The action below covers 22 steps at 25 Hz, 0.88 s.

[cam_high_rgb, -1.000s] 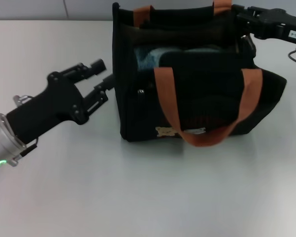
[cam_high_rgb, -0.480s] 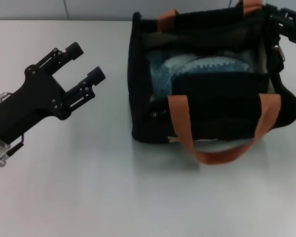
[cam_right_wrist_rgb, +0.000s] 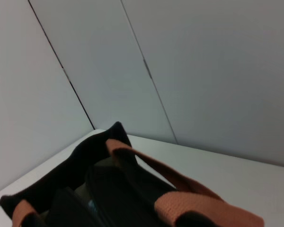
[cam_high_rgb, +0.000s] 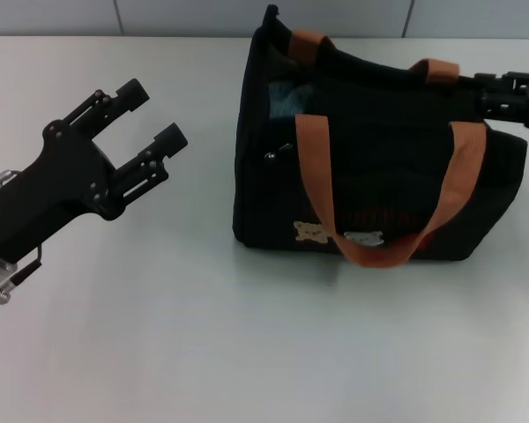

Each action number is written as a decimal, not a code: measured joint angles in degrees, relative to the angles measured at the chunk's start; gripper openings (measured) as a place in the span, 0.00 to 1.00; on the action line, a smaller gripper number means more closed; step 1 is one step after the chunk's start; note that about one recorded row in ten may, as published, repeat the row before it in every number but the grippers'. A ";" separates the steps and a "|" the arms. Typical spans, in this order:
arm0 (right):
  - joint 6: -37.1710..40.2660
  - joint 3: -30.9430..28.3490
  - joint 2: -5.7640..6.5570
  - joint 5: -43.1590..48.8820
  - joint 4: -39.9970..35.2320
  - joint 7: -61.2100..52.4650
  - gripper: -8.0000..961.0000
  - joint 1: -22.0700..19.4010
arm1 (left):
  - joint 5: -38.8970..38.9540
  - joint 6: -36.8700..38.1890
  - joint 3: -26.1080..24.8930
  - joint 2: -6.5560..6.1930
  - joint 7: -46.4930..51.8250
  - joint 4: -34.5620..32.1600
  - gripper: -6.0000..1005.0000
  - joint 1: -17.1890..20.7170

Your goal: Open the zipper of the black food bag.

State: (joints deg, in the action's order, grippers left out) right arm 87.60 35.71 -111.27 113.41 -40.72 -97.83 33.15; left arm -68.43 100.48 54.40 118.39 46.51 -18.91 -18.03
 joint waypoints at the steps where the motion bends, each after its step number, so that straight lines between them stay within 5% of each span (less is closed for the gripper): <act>1: 0.47 -0.28 0.00 -0.24 -0.79 -0.34 0.69 -0.28 | 0.00 0.15 0.00 0.00 -0.09 0.00 0.73 0.17; 13: 10.49 -5.77 0.52 -20.51 5.78 7.36 0.69 -6.34 | -0.04 2.23 0.00 -0.20 0.09 -0.43 0.73 0.80; 19: 29.97 -1.35 1.98 -10.47 5.81 22.99 0.69 -8.06 | -5.62 4.68 0.88 -2.15 2.89 -4.14 0.73 0.85; 22: 32.85 -0.67 1.11 -5.45 6.02 26.82 0.69 -8.17 | -14.52 8.48 0.63 -3.48 5.99 -9.67 0.73 1.11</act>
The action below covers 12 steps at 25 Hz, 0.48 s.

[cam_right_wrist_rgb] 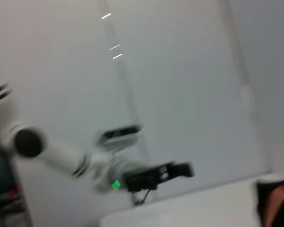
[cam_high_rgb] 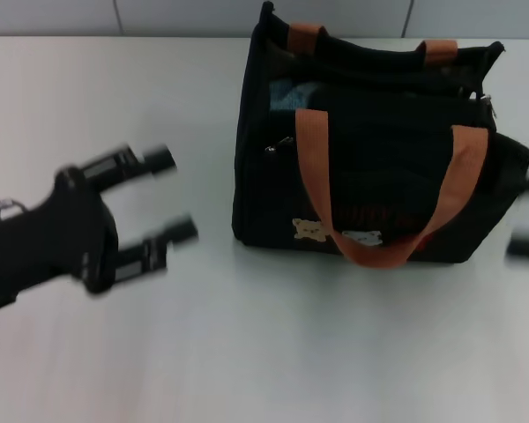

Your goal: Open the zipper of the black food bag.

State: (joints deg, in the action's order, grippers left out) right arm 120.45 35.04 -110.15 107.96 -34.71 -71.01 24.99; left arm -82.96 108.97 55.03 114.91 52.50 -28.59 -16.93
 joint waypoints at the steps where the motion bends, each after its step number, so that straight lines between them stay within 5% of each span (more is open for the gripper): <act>1: -0.08 0.04 -0.79 1.80 0.03 0.54 0.69 -0.02 | -1.57 0.83 -0.11 -0.18 0.59 -0.95 0.73 0.04; 2: -1.03 0.07 -2.73 5.06 -0.11 1.16 0.69 -0.04 | -5.00 2.85 -0.41 -0.39 2.35 -3.90 0.73 0.24; 3: -1.03 0.07 -2.73 5.06 -0.11 1.16 0.69 -0.04 | -5.00 2.85 -0.41 -0.39 2.35 -3.90 0.73 0.24; 7: -3.63 -0.11 -6.52 7.12 -0.80 1.29 0.69 -0.09 | -6.17 3.52 -0.10 -0.36 4.69 -6.01 0.73 0.45; 12: -5.34 0.21 -7.72 8.01 -0.36 1.28 0.70 0.55 | -6.24 3.52 0.06 -0.25 4.84 -6.01 0.73 0.22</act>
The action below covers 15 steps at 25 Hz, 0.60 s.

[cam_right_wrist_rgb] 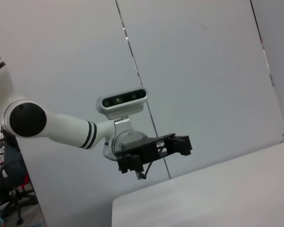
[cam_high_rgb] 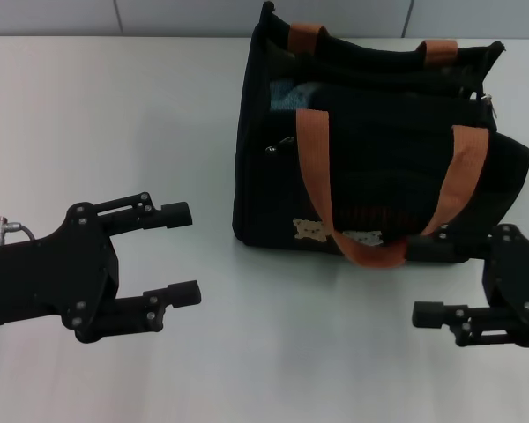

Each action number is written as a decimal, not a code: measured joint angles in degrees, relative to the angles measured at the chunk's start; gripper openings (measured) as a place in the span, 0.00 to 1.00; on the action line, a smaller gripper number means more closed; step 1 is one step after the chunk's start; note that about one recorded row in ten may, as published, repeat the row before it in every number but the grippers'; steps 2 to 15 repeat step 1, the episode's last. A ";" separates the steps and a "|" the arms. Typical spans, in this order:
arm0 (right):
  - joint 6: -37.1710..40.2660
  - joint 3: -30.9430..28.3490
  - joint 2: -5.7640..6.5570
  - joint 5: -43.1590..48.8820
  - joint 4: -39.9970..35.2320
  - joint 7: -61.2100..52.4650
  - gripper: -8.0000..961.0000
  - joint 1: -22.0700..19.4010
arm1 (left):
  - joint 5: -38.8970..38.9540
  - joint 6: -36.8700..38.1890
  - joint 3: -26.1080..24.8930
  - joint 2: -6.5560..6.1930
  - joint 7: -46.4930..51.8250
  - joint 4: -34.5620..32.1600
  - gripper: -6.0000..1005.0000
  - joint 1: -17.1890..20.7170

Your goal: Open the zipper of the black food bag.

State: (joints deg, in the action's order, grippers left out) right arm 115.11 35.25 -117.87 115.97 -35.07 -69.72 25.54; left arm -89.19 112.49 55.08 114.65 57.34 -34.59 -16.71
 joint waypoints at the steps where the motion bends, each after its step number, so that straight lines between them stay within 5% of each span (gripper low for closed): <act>1: 0.00 0.00 0.00 0.00 0.00 0.00 0.70 0.00 | 0.00 0.00 0.00 0.00 0.00 0.00 0.73 0.00; 15: 0.00 0.00 0.00 0.00 0.00 0.00 0.70 0.00 | 0.00 0.00 0.00 0.00 0.00 0.00 0.73 0.00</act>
